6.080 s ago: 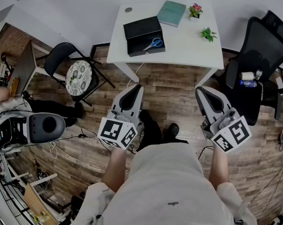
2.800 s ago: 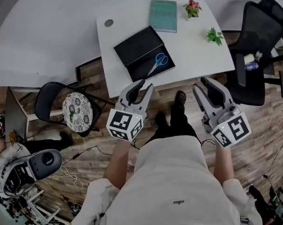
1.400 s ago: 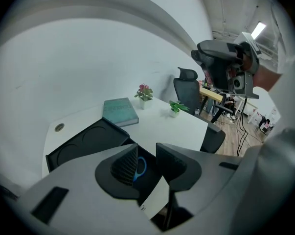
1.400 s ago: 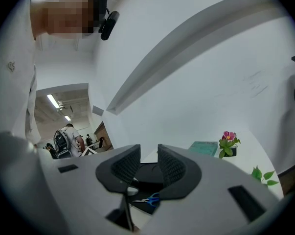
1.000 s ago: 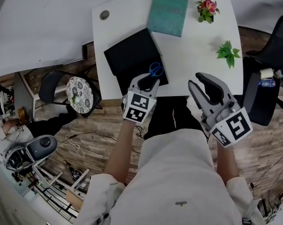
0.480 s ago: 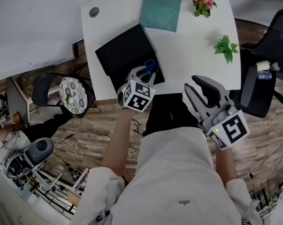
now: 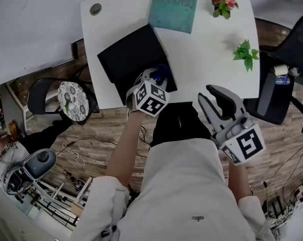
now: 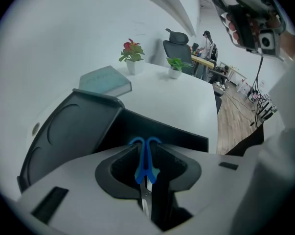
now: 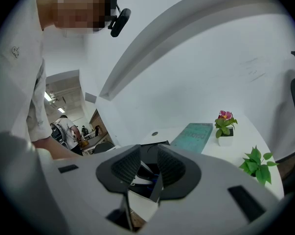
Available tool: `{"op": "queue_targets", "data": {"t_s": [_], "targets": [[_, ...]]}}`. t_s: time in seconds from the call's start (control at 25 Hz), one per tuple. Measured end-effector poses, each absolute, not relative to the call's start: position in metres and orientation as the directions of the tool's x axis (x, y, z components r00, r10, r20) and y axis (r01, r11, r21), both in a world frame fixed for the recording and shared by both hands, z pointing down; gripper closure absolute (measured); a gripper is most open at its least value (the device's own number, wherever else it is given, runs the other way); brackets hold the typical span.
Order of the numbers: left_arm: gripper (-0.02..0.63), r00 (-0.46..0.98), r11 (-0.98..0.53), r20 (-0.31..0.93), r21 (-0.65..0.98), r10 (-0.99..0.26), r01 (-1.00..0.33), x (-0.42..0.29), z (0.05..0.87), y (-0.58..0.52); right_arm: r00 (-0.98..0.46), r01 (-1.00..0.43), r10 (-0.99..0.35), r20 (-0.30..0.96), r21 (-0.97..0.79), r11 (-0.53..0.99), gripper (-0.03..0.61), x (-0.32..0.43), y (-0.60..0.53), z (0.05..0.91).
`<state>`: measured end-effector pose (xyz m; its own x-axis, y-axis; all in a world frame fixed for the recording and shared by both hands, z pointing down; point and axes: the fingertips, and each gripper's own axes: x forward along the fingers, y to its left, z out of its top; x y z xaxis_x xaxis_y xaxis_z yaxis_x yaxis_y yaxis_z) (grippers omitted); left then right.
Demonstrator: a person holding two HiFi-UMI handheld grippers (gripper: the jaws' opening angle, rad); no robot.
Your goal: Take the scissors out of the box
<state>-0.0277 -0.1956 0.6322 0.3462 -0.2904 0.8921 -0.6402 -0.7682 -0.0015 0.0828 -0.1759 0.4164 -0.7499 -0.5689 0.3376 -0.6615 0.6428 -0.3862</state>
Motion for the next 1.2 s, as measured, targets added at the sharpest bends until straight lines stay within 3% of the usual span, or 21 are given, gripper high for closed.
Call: {"op": "queue_targets", "data": {"t_s": [1.2], "targets": [[0.523,0.344,-0.779,0.905,0.022,-0.25,-0.626,-0.024,0.654,-0.198,-0.727,-0.687,-0.569,0.385,-0.405,0.603,0.476,0.09,-0.169,0.431]]}}
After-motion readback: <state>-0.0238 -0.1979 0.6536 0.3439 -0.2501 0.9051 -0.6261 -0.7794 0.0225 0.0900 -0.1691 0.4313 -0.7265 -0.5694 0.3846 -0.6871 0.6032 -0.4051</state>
